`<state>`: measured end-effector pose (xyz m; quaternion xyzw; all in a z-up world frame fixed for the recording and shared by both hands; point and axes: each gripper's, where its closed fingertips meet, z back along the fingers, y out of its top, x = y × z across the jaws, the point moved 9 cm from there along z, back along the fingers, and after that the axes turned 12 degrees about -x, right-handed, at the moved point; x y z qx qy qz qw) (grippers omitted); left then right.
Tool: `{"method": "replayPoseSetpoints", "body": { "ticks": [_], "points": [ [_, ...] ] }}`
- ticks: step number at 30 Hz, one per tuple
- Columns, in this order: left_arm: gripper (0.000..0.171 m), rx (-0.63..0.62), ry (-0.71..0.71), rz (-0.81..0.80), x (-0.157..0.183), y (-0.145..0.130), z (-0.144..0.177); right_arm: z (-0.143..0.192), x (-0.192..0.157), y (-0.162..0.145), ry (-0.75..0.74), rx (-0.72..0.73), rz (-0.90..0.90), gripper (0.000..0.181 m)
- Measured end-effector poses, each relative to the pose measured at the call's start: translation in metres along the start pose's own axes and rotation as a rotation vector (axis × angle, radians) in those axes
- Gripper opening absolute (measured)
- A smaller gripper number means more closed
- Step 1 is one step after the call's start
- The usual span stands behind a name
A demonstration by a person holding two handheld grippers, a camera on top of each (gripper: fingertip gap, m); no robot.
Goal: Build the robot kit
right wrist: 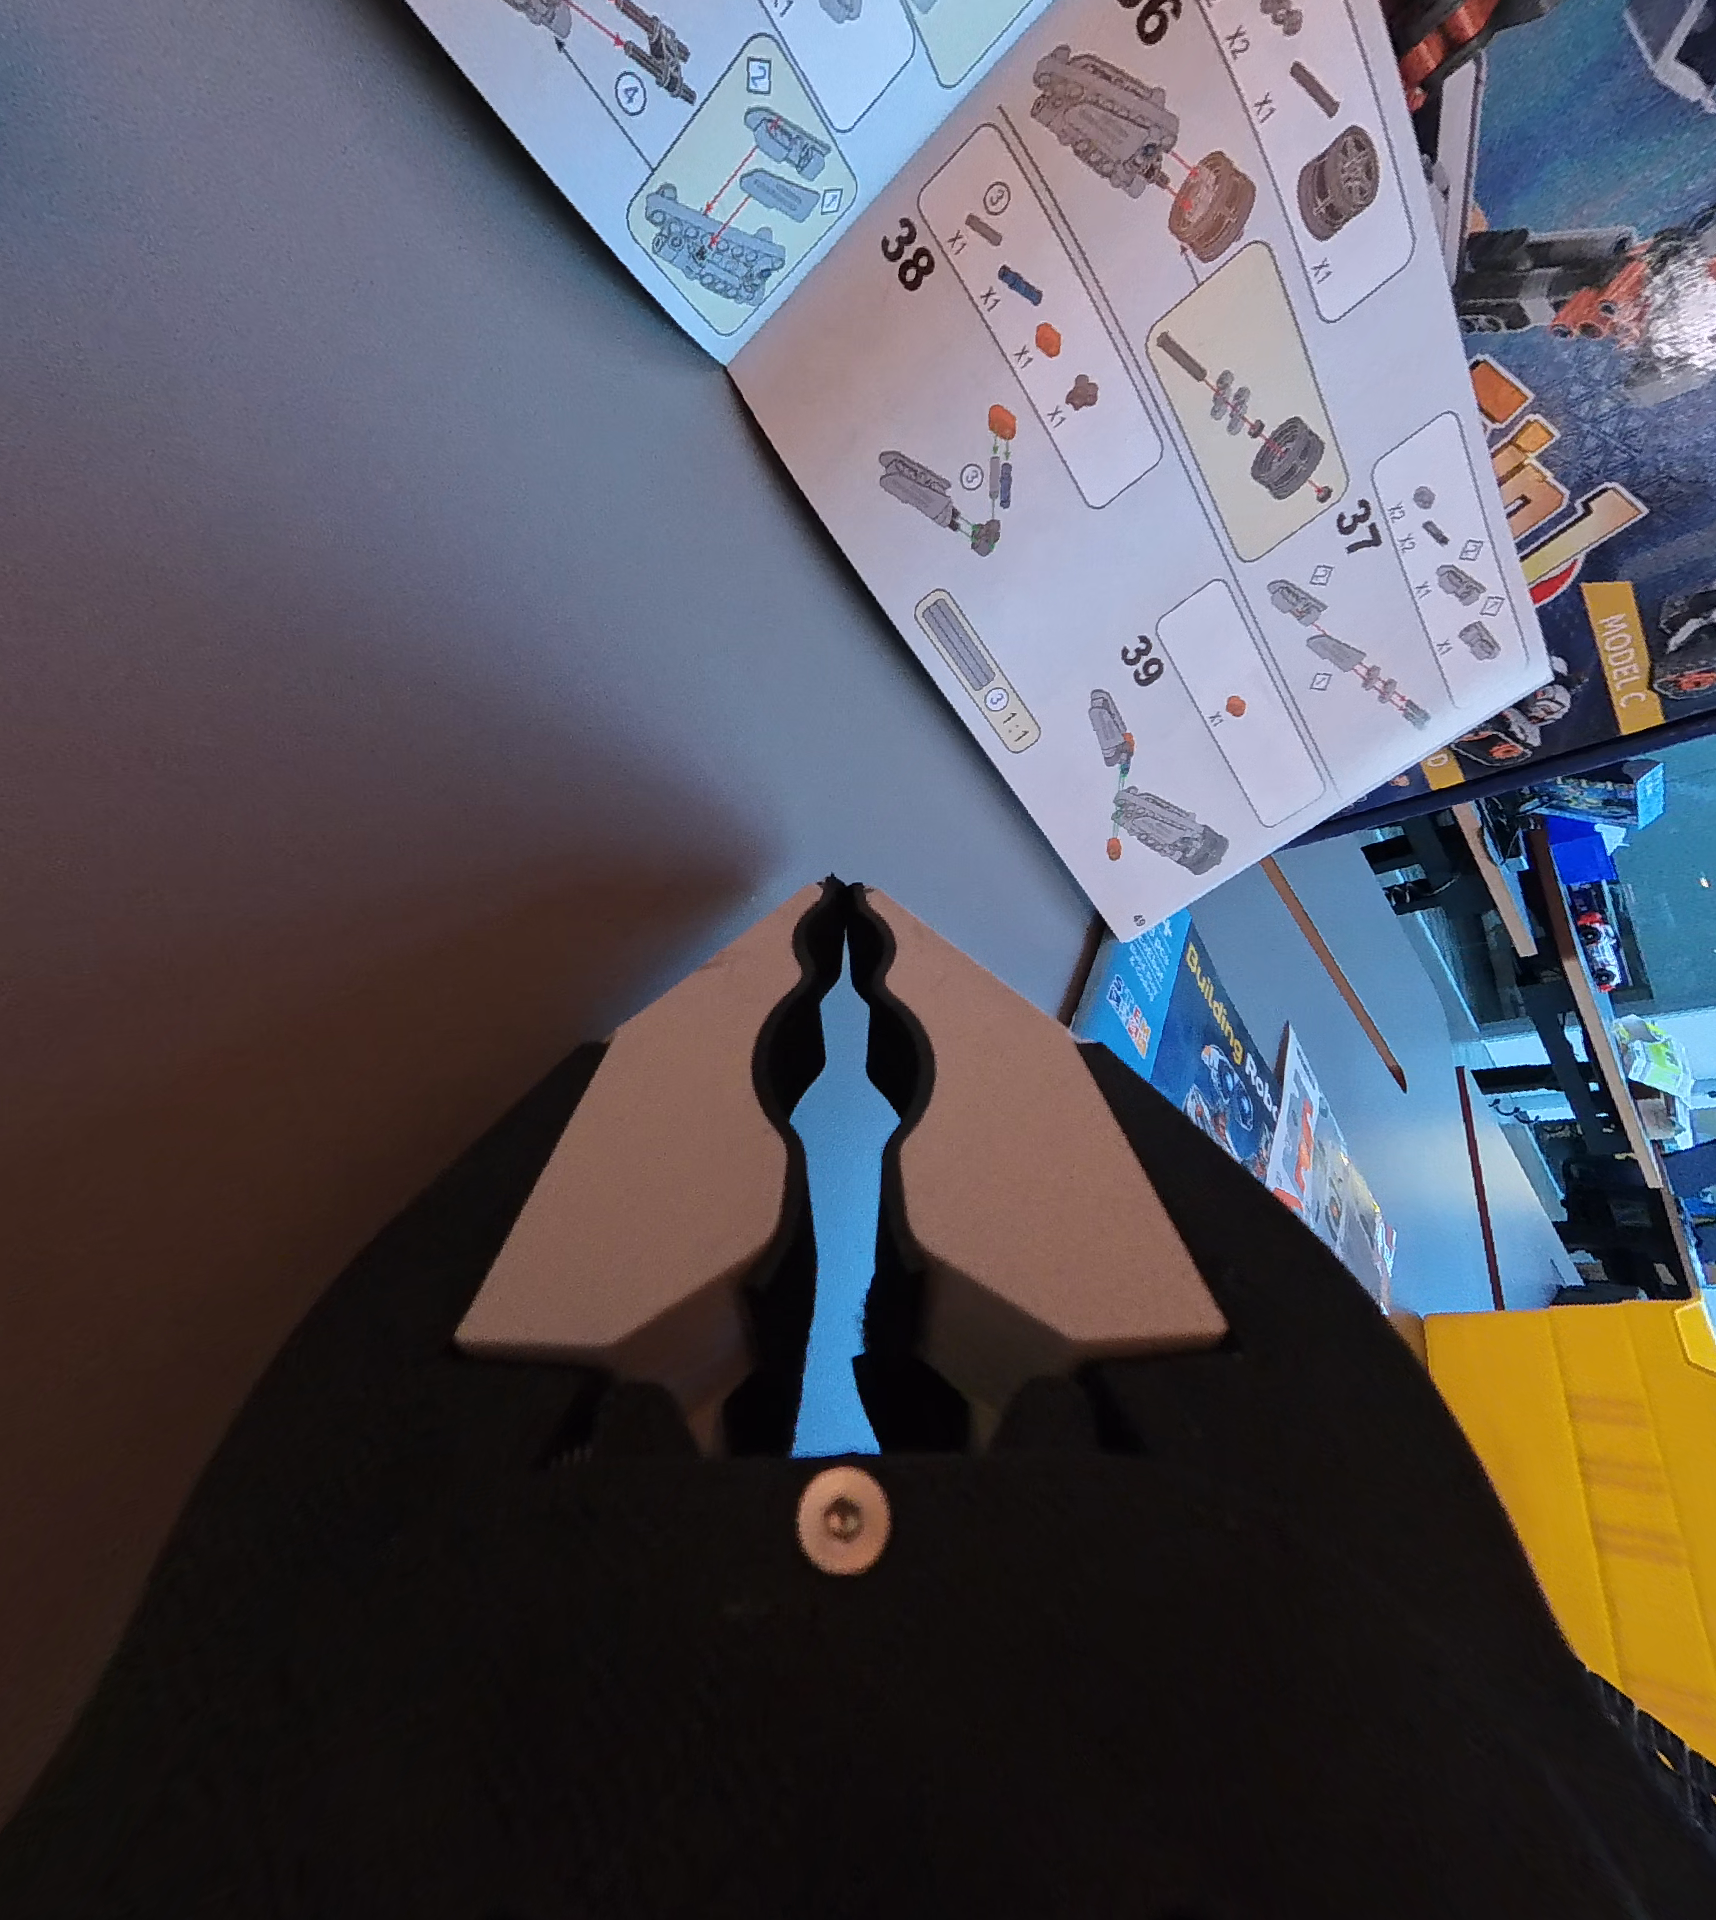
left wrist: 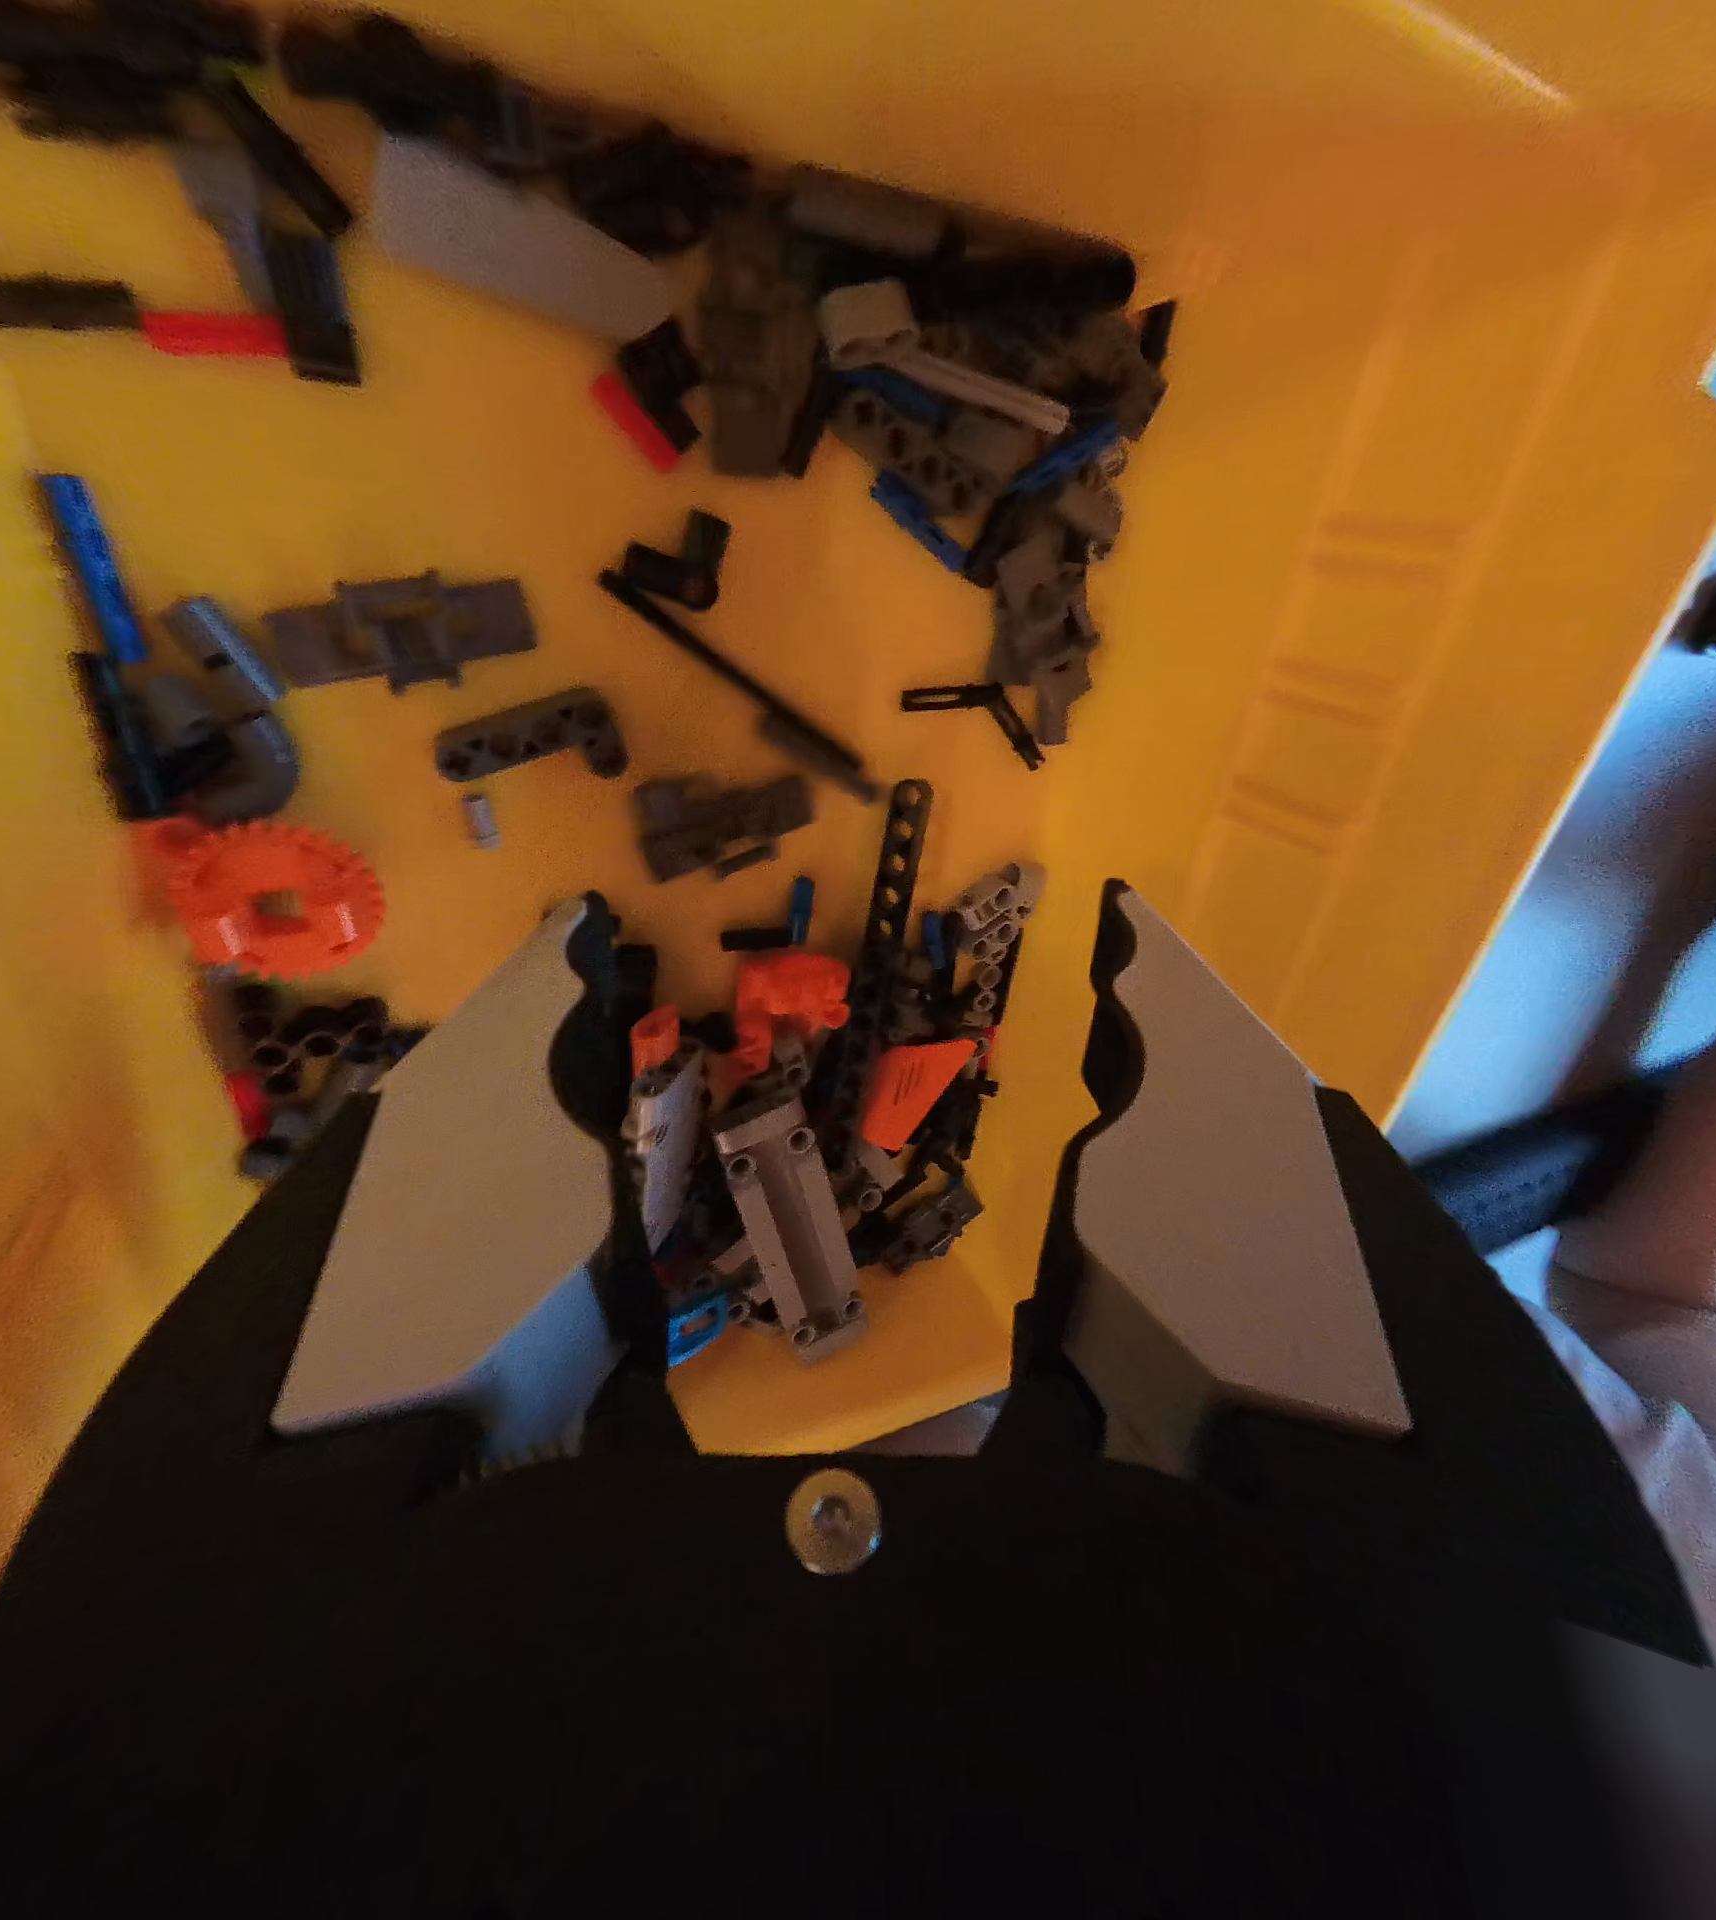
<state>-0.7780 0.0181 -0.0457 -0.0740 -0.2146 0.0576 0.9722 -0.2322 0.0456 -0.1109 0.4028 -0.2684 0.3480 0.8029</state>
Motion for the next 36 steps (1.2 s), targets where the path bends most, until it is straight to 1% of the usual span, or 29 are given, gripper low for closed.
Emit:
{"method": "replayPoseSetpoints", "body": {
  "ticks": [3, 5, 6, 9, 11, 13, 16, 17, 18, 20, 24, 26, 27, 29, 31, 32, 33, 36],
  "points": [
    [0.091, 0.023, 0.112, 0.075, -0.002, -0.014, 0.012, 0.0, 0.0, 0.0, 0.0, 0.0, 0.0, 0.0],
    [0.103, 0.0, 0.167, 0.167, -0.009, -0.03, 0.016, 0.0, 0.0, 0.0, 0.0, 0.0, 0.001, 0.0],
    [0.108, -0.032, 0.186, 0.209, -0.013, -0.038, 0.015, 0.0, 0.0, 0.0, -0.001, 0.0, 0.002, 0.0],
    [0.133, -0.158, 0.226, 0.289, -0.025, -0.058, 0.006, 0.0, 0.0, 0.0, -0.002, 0.001, 0.003, 0.0],
    [0.13, -0.195, 0.235, 0.288, -0.03, -0.06, 0.0, 0.0, 0.0, 0.0, -0.003, 0.001, 0.004, 0.0],
    [0.133, -0.234, 0.211, 0.293, -0.033, -0.059, -0.006, 0.0, -0.001, 0.0, -0.004, 0.001, 0.005, 0.0],
    [0.138, -0.298, 0.215, 0.284, -0.035, -0.058, -0.016, 0.0, -0.001, 0.0, -0.006, 0.001, 0.007, 0.0],
    [0.136, -0.32, 0.209, 0.277, -0.035, -0.058, -0.019, 0.0, -0.001, 0.0, -0.006, 0.001, 0.008, 0.0],
    [0.131, -0.339, 0.196, 0.268, -0.035, -0.057, -0.021, 0.0, -0.001, 0.0, -0.006, 0.001, 0.008, 0.0],
    [0.129, -0.355, 0.192, 0.238, -0.033, -0.053, -0.024, 0.0, -0.001, 0.0, -0.007, 0.002, 0.01, 0.0],
    [0.123, -0.316, 0.165, 0.176, -0.022, -0.041, -0.025, 0.0, -0.001, 0.0, -0.007, 0.002, 0.011, 0.0],
    [0.112, -0.301, 0.114, 0.111, -0.012, -0.034, -0.028, 0.0, -0.001, 0.0, -0.007, 0.002, 0.011, 0.0],
    [0.111, -0.31, 0.1, 0.087, -0.008, -0.031, -0.03, 0.0, -0.001, 0.0, -0.007, 0.003, 0.011, 0.0],
    [0.113, -0.324, 0.116, 0.056, -0.003, -0.029, -0.032, 0.0, -0.001, 0.0, -0.008, 0.003, 0.013, 0.0],
    [0.116, -0.3, 0.081, -0.015, 0.006, -0.025, -0.031, 0.0, -0.001, 0.0, -0.008, 0.003, 0.012, 0.0],
    [0.112, -0.28, 0.063, -0.044, 0.01, -0.025, -0.029, 0.0, -0.001, 0.0, -0.008, 0.003, 0.012, 0.0],
    [0.108, -0.26, 0.061, -0.044, 0.013, -0.028, -0.024, 0.0, -0.001, 0.0, -0.008, 0.003, 0.013, 0.0],
    [0.112, -0.197, 0.165, 0.069, 0.005, -0.048, -0.005, 0.0, -0.001, 0.0, -0.009, 0.004, 0.014, 0.0]
  ]
}}
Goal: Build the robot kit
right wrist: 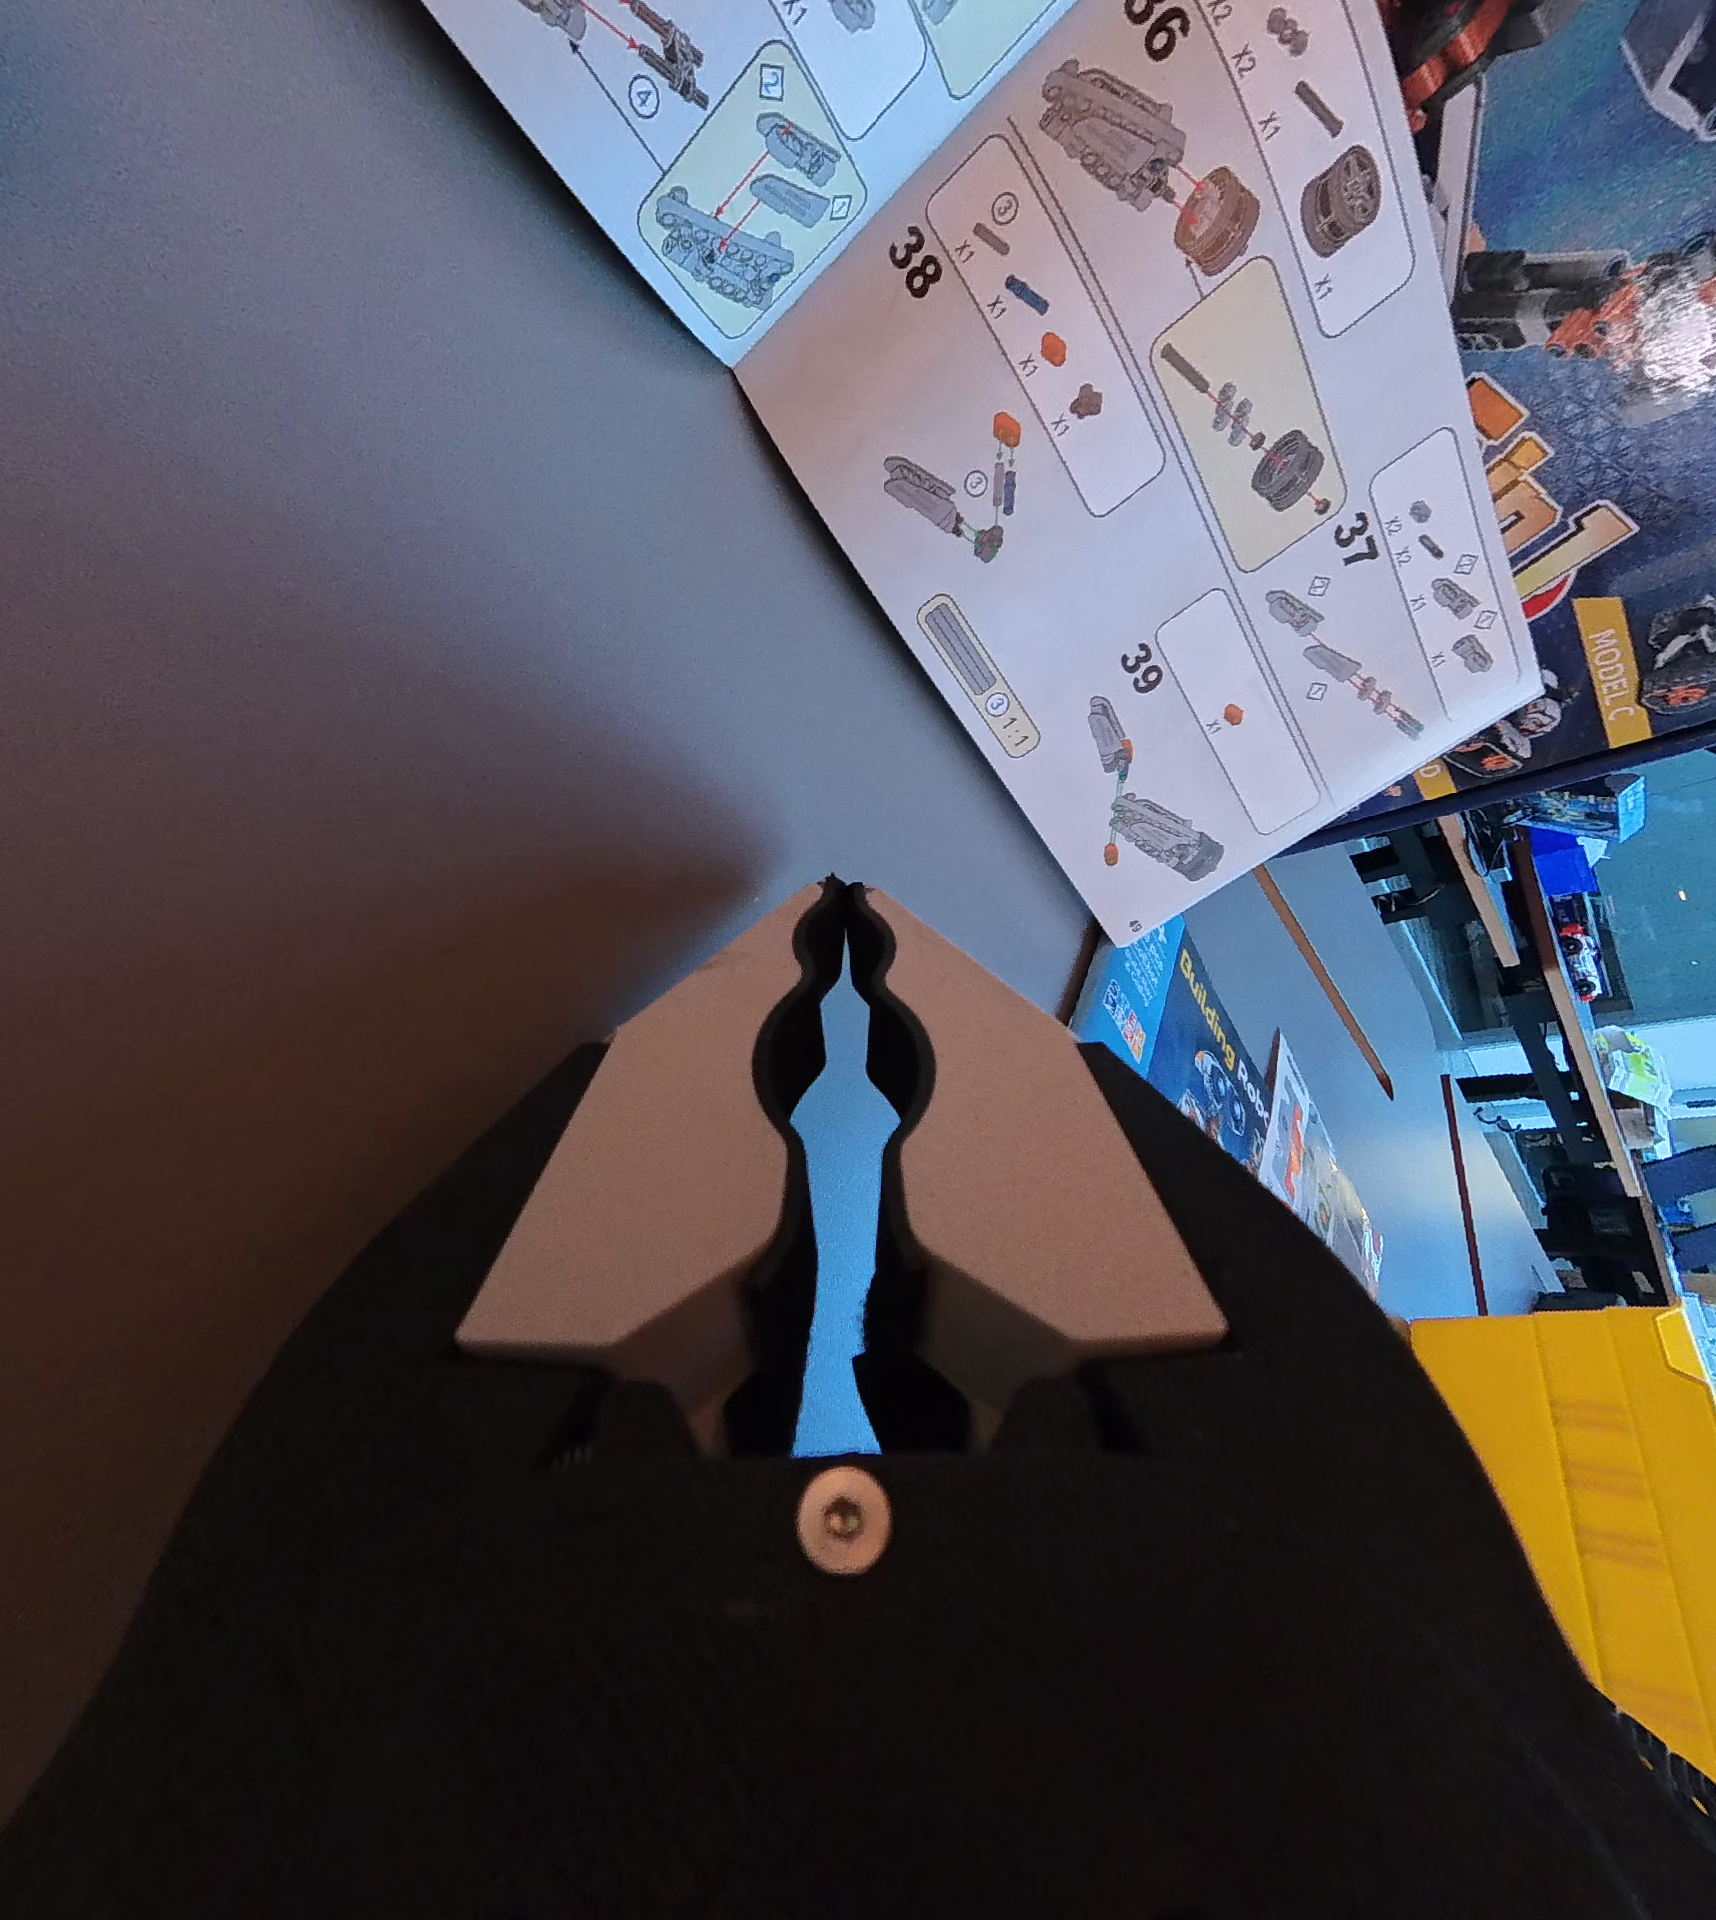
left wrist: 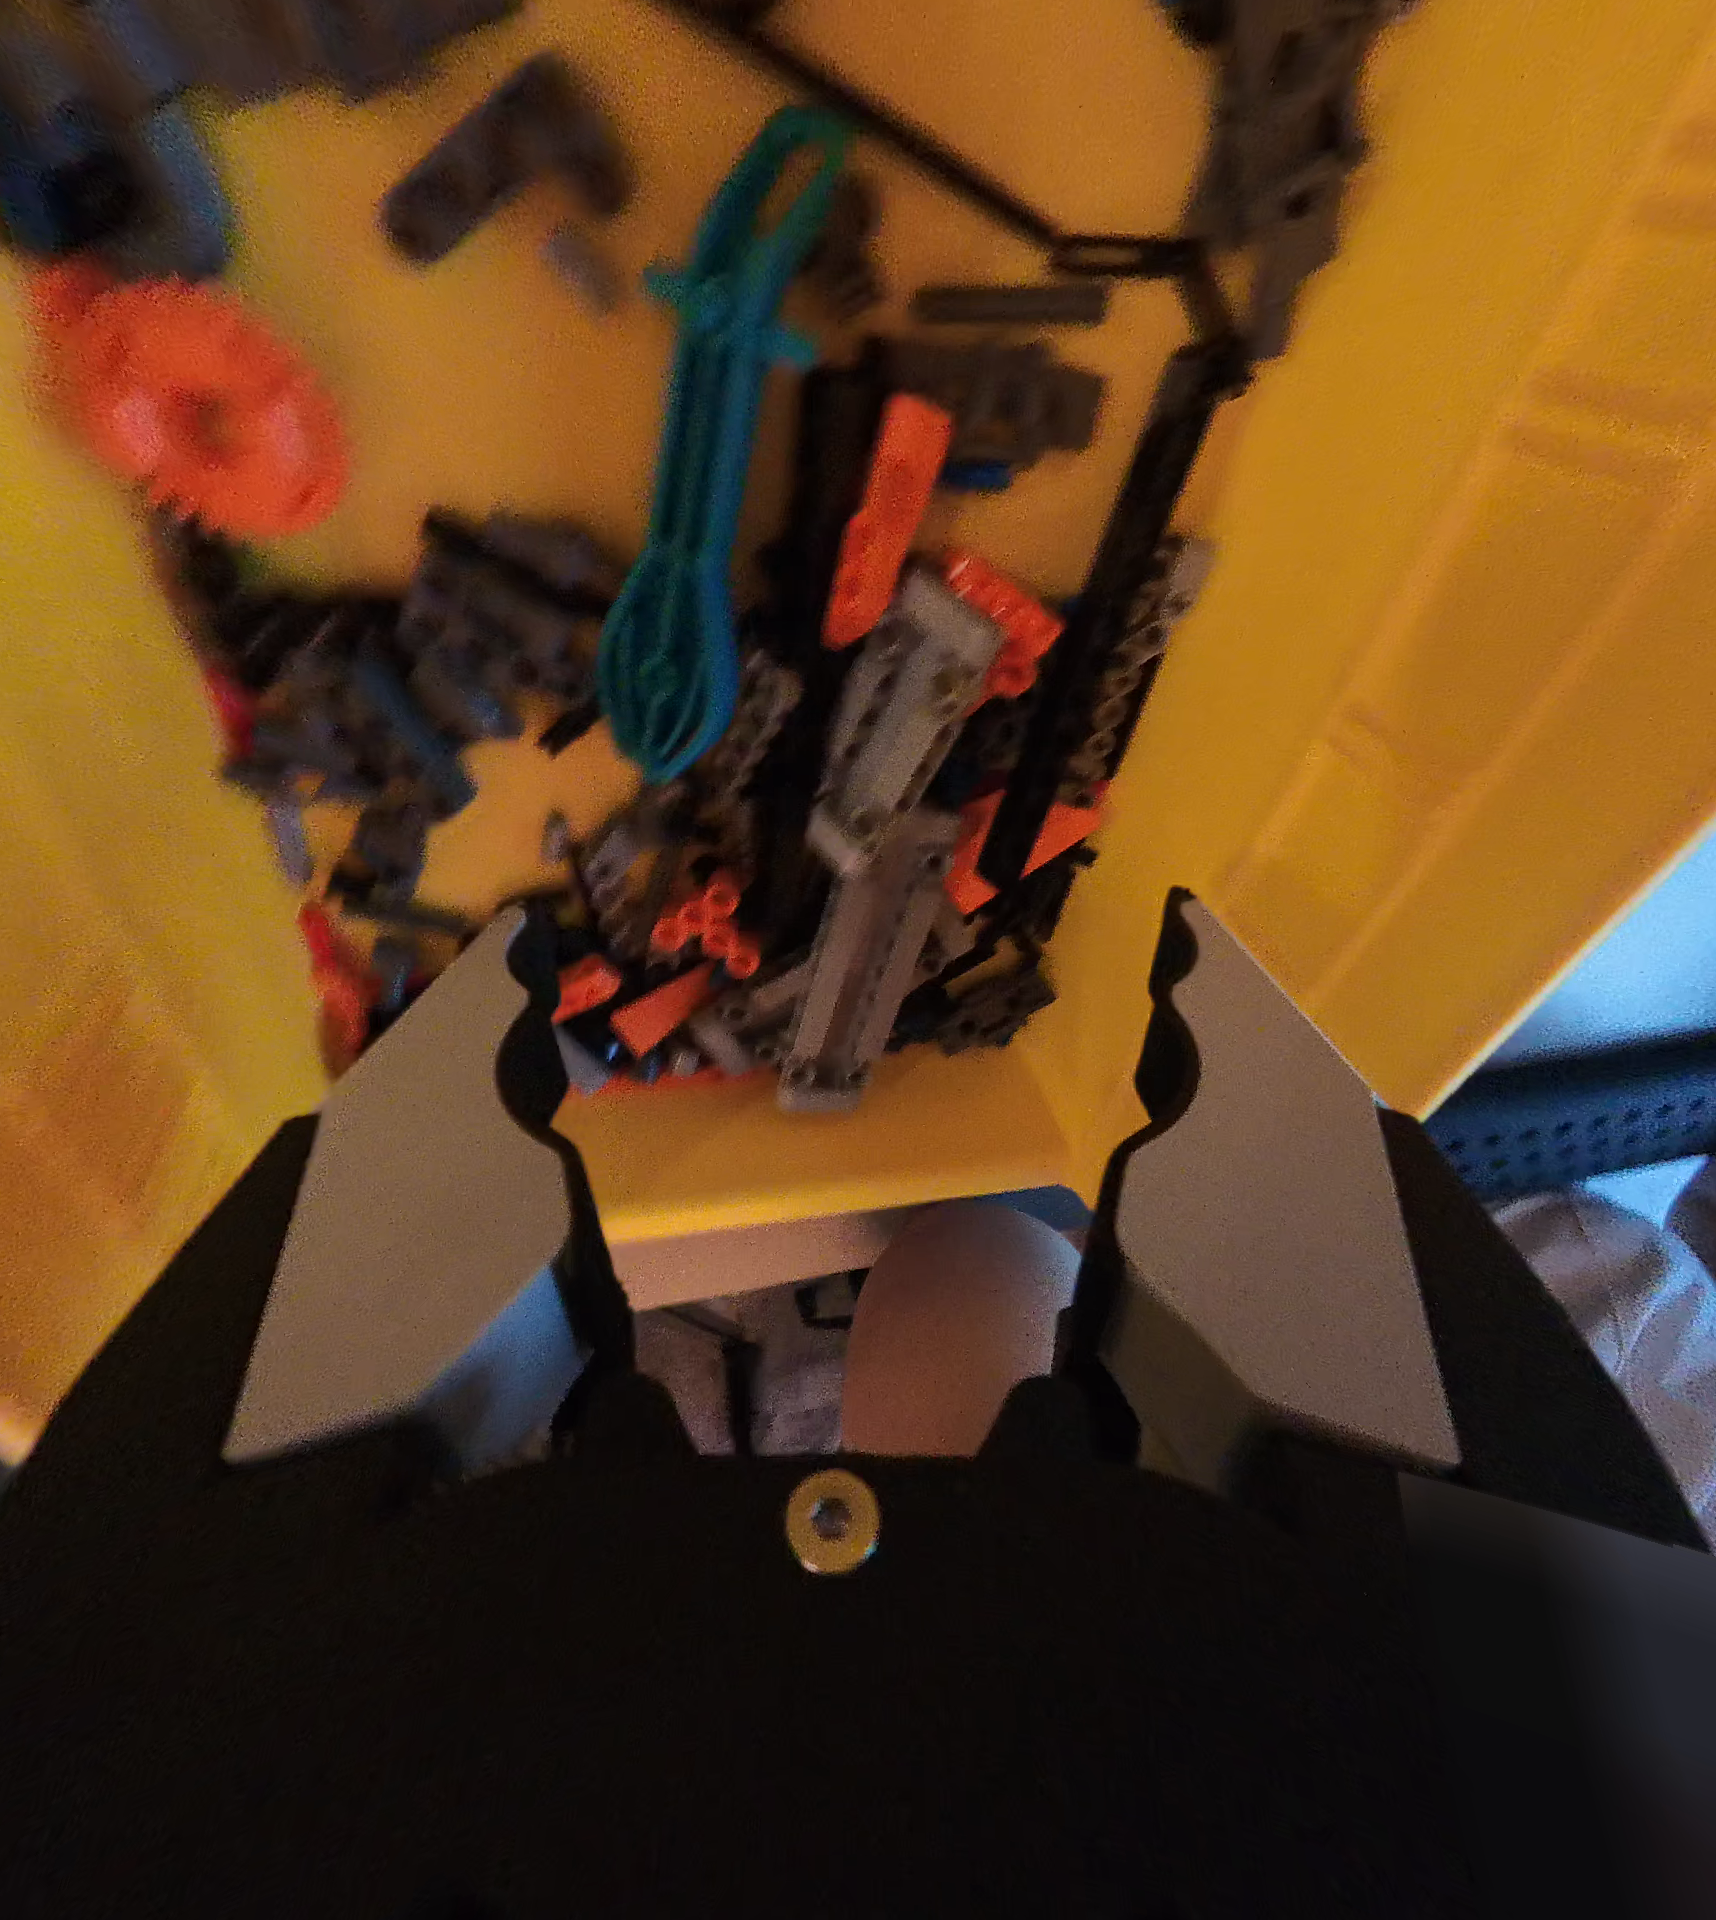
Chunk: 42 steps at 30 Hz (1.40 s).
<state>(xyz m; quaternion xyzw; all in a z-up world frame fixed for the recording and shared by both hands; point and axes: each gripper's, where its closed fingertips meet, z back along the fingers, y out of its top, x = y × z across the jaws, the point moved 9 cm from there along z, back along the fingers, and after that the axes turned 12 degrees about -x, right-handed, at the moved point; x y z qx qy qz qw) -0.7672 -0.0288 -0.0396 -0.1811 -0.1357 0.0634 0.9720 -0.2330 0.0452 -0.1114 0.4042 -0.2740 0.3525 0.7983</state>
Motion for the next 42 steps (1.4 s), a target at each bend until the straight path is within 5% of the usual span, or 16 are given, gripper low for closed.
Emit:
{"method": "replayPoseSetpoints", "body": {
  "ticks": [5, 8, 14, 21, 23, 25, 26, 33, 39, 42],
  "points": [
    [0.121, -0.065, 0.018, 0.167, -0.025, -0.034, -0.006, 0.0, 0.0, 0.0, 0.001, 0.001, 0.002, 0.0],
    [0.112, -0.101, -0.032, 0.193, -0.034, -0.034, -0.013, 0.0, 0.0, 0.0, 0.0, 0.002, 0.003, 0.0],
    [0.134, -0.242, 0.0, 0.181, -0.04, -0.036, -0.032, 0.0, 0.0, 0.0, -0.003, 0.002, 0.007, 0.0],
    [0.138, -0.344, 0.087, 0.13, -0.03, -0.03, -0.04, 0.0, -0.001, 0.0, -0.006, 0.003, 0.01, 0.0],
    [0.127, -0.347, 0.077, 0.118, -0.027, -0.031, -0.04, 0.0, -0.001, 0.0, -0.007, 0.003, 0.011, 0.0],
    [0.069, -0.308, -0.044, 0.068, -0.017, -0.03, -0.038, 0.0, -0.001, 0.0, -0.008, 0.003, 0.012, 0.0],
    [0.065, -0.282, -0.072, 0.047, -0.014, -0.028, -0.035, 0.0, -0.001, 0.0, -0.008, 0.003, 0.012, 0.0],
    [0.082, -0.285, -0.05, -0.096, -0.002, -0.012, -0.038, 0.0, -0.001, 0.0, -0.009, 0.003, 0.013, 0.0],
    [0.076, -0.123, -0.18, -0.221, 0.013, 0.019, -0.023, 0.0, -0.001, 0.0, -0.009, 0.005, 0.014, 0.0],
    [0.077, -0.11, -0.159, -0.209, 0.016, 0.012, -0.018, 0.0, -0.001, 0.0, -0.008, 0.005, 0.015, 0.0]
  ]
}}
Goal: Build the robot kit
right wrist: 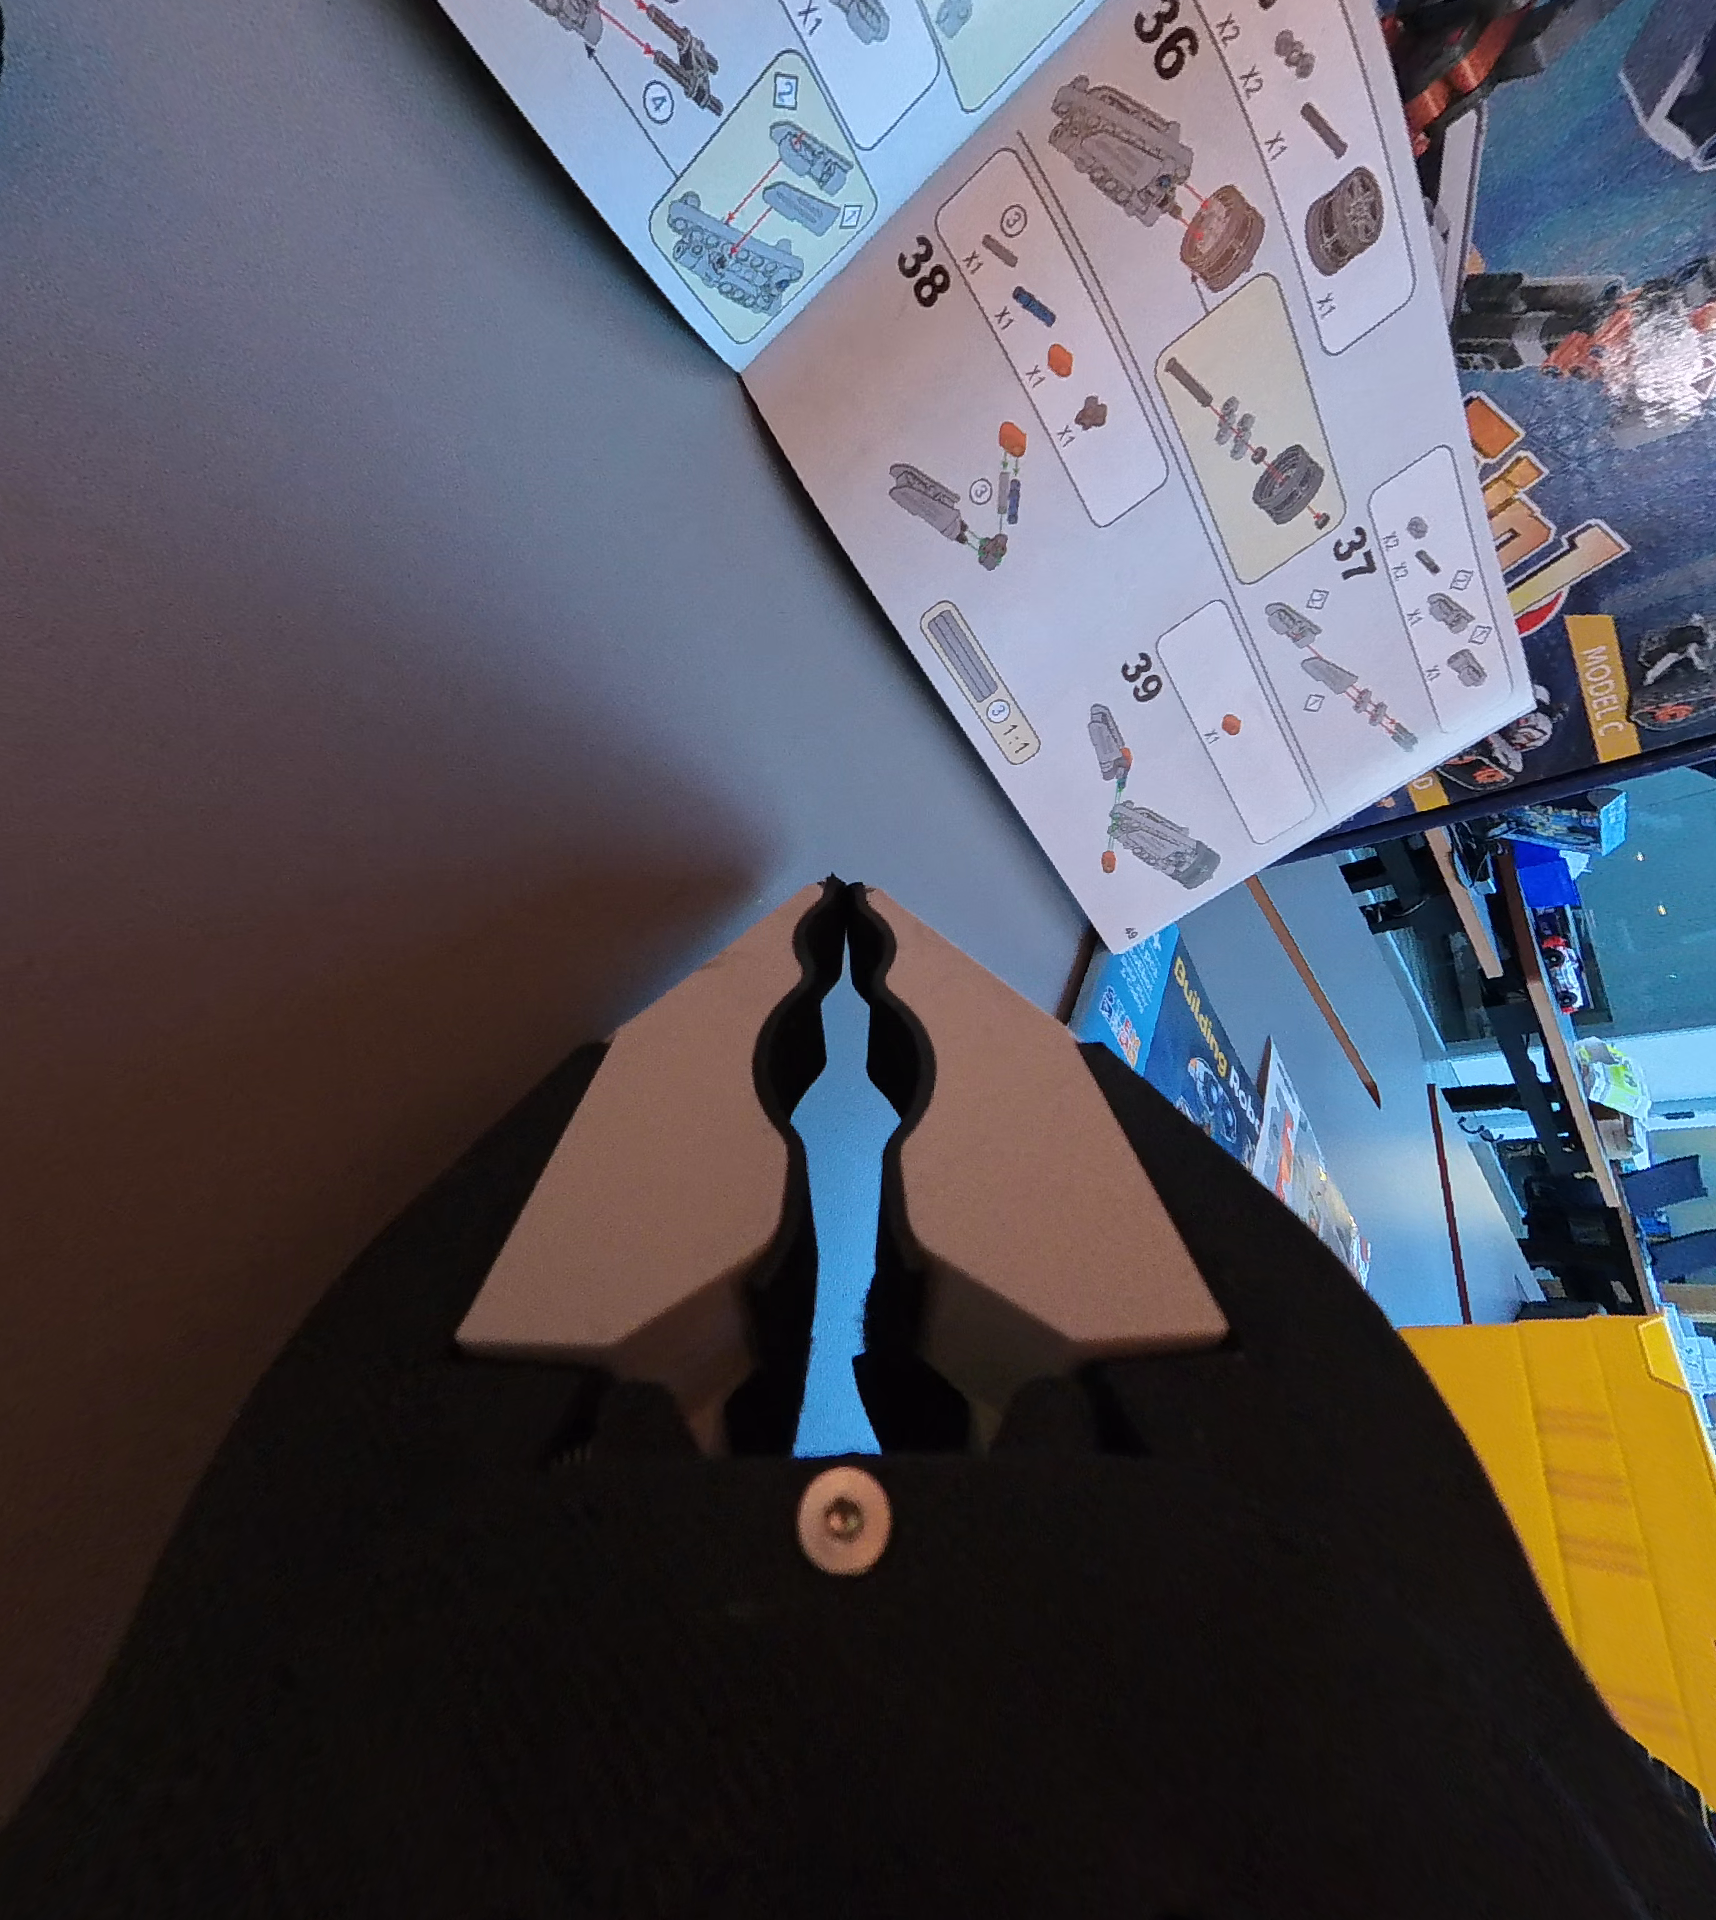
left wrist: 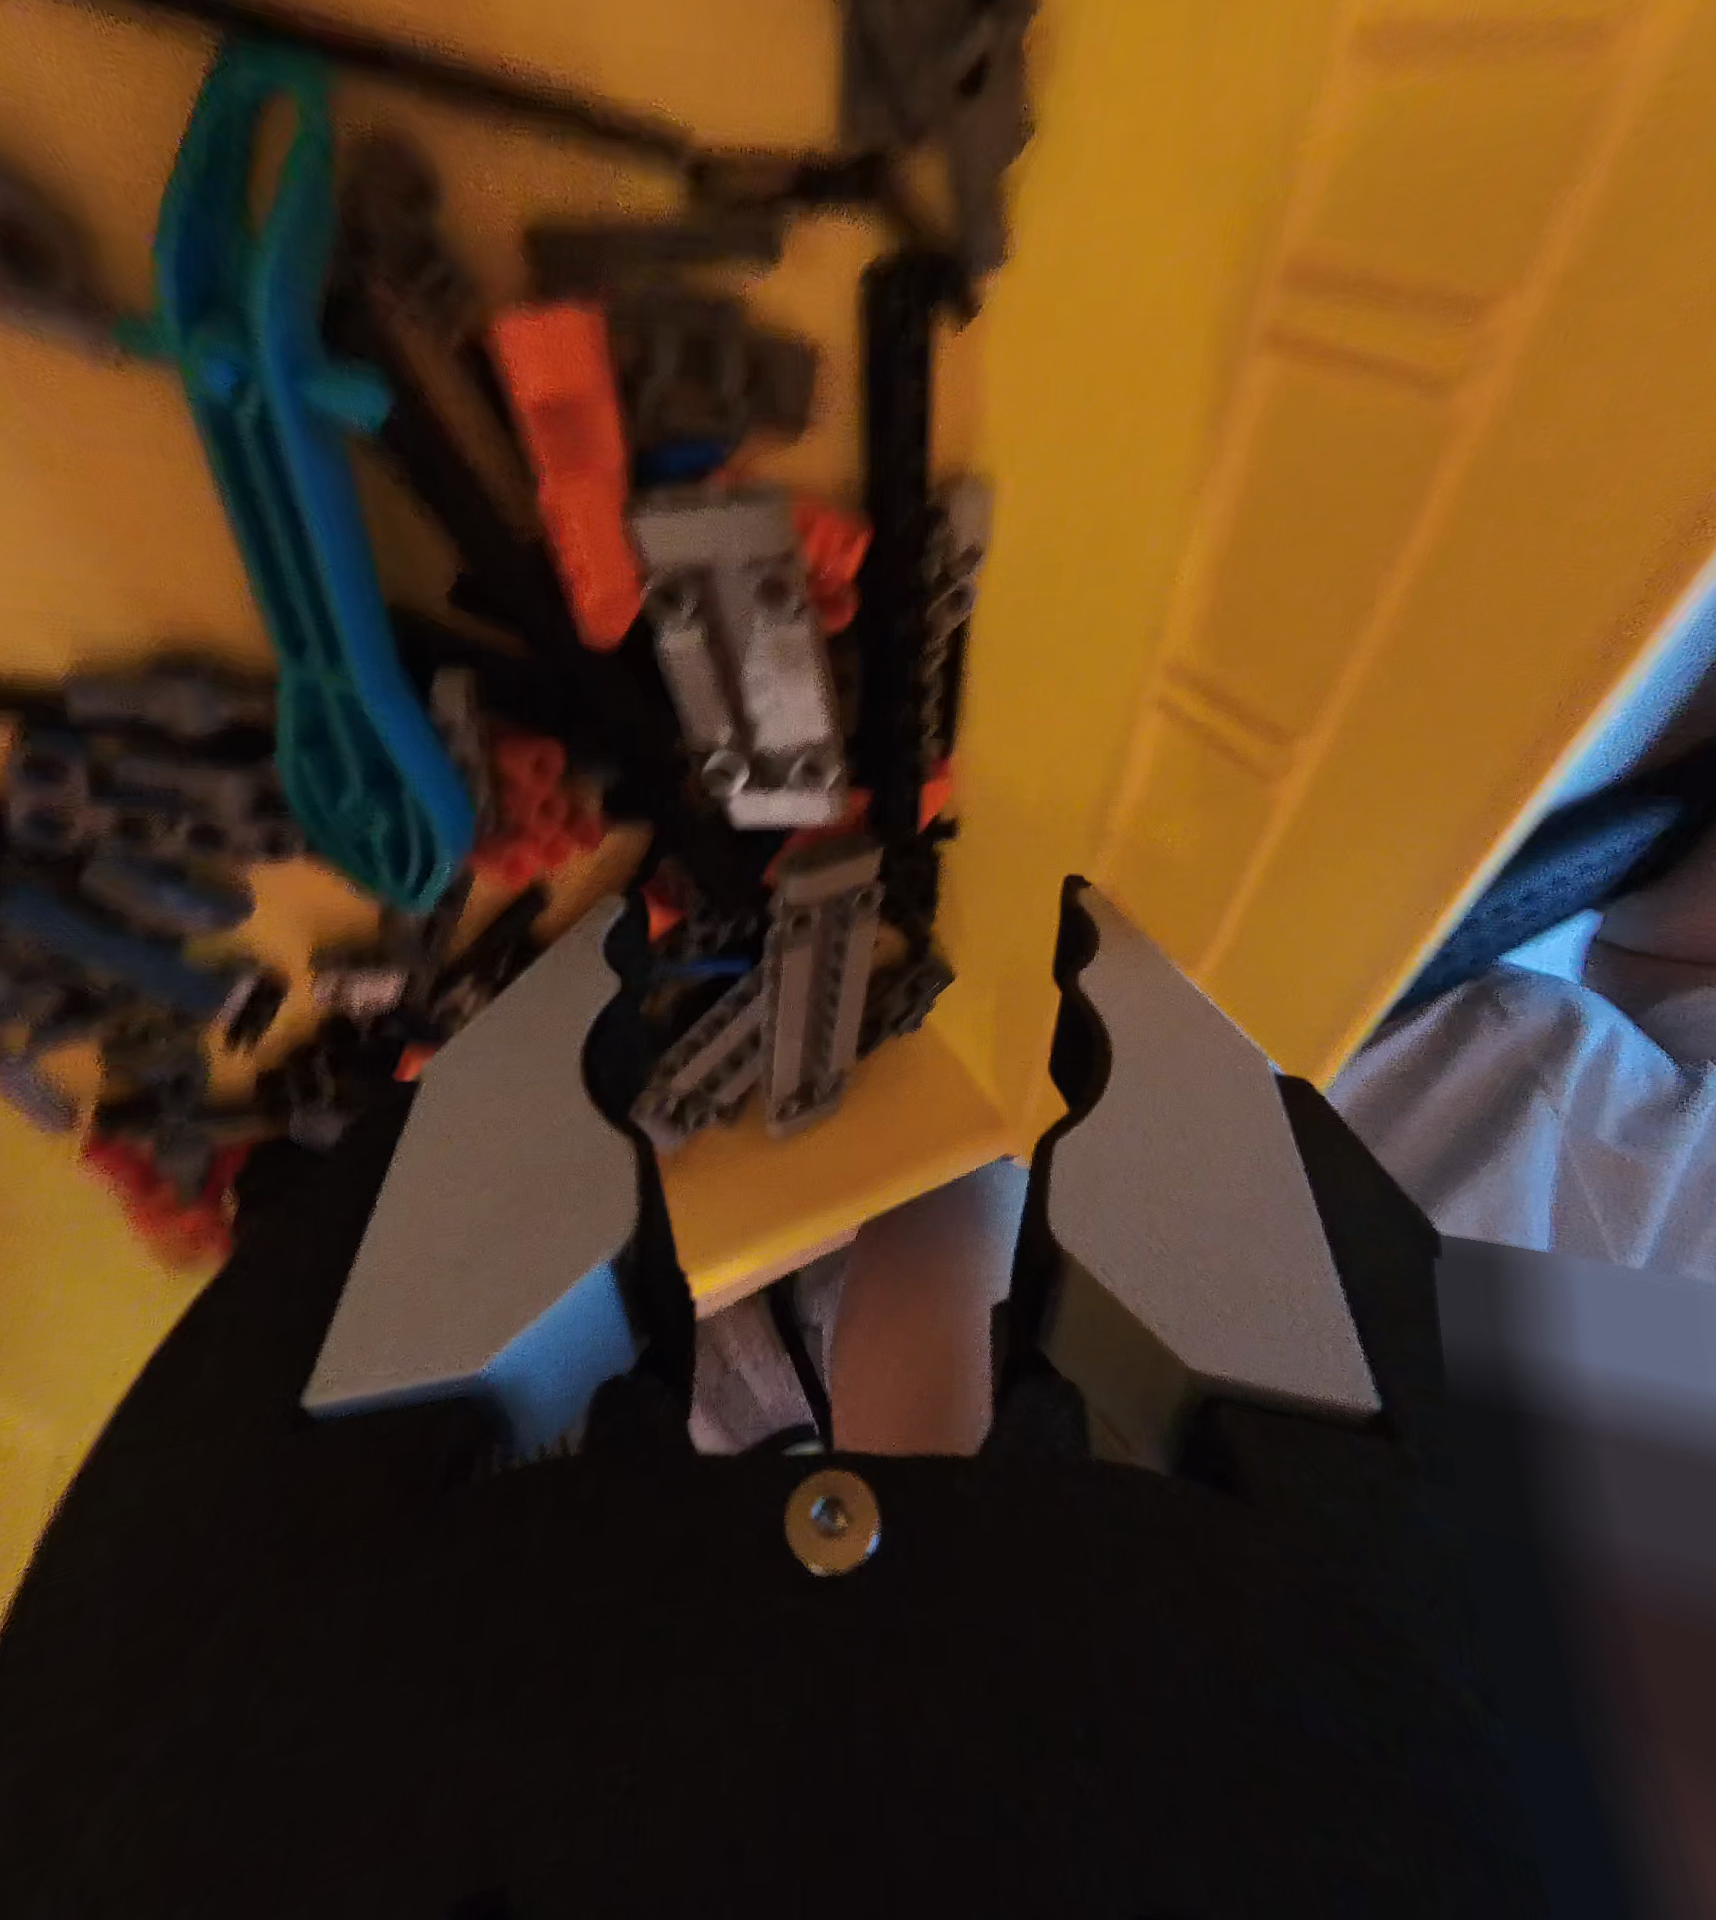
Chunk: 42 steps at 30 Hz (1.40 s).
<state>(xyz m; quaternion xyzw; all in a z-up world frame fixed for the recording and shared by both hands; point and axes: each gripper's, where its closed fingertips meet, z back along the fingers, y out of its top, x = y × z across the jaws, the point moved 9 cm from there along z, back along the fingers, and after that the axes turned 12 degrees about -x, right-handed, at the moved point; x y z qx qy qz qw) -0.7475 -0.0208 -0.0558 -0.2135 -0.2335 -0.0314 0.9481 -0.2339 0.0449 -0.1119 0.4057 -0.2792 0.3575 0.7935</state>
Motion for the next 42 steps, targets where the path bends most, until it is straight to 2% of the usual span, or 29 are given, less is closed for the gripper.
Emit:
{"method": "replayPoseSetpoints", "body": {
  "ticks": [2, 3, 5, 10, 12, 14, 16, 20, 30, 32, 33, 36, 38, 40, 42],
  "points": [
    [0.087, -0.039, 0.112, 0.113, -0.004, -0.02, -0.002, 0.0, 0.0, 0.0, 0.0, 0.0, 0.001, 0.0],
    [0.089, -0.067, 0.139, 0.163, -0.005, -0.029, -0.006, 0.0, 0.0, 0.0, -0.001, 0.0, 0.001, 0.0],
    [0.106, -0.132, 0.176, 0.214, -0.009, -0.04, -0.013, 0.0, 0.0, 0.0, -0.001, 0.0, 0.002, 0.0],
    [0.104, -0.213, 0.197, 0.299, -0.018, -0.039, -0.022, 0.0, -0.001, 0.0, -0.01, 0.002, 0.01, 0.0],
    [0.093, -0.245, 0.196, 0.282, -0.016, -0.036, -0.027, 0.0, -0.001, 0.0, -0.012, 0.002, 0.012, 0.0],
    [0.065, -0.302, 0.197, 0.241, -0.014, -0.036, -0.034, 0.0, -0.001, 0.0, -0.012, 0.002, 0.012, 0.0],
    [0.062, -0.339, 0.195, 0.224, -0.015, -0.036, -0.039, 0.0, -0.001, 0.0, -0.011, 0.003, 0.013, 0.0],
    [0.055, -0.311, 0.157, 0.23, -0.023, -0.035, -0.035, 0.0, -0.001, 0.0, -0.014, 0.003, 0.017, 0.0],
    [0.04, 0.021, 0.159, 0.286, -0.054, -0.005, 0.009, 0.0, -0.002, 0.0, -0.024, 0.003, 0.027, 0.0],
    [0.043, 0.07, 0.152, 0.308, -0.055, -0.004, 0.014, 0.0, -0.002, 0.001, -0.029, 0.003, 0.031, 0.0],
    [0.054, 0.063, 0.132, 0.319, -0.053, -0.009, 0.013, 0.0, -0.002, 0.001, -0.031, 0.003, 0.032, 0.0],
    [0.083, -0.072, 0.121, 0.349, -0.042, -0.036, -0.003, 0.0, -0.002, 0.001, -0.034, 0.004, 0.036, 0.0],
    [0.085, -0.153, 0.116, 0.351, -0.035, -0.049, -0.013, 0.0, -0.002, 0.001, -0.033, 0.004, 0.036, 0.0],
    [0.085, -0.181, 0.135, 0.345, -0.033, -0.052, -0.017, 0.0, -0.002, 0.001, -0.033, 0.005, 0.036, 0.0],
    [0.069, -0.179, 0.121, 0.331, -0.032, -0.049, -0.018, 0.0, -0.002, 0.001, -0.034, 0.005, 0.036, 0.0]
  ]
}}
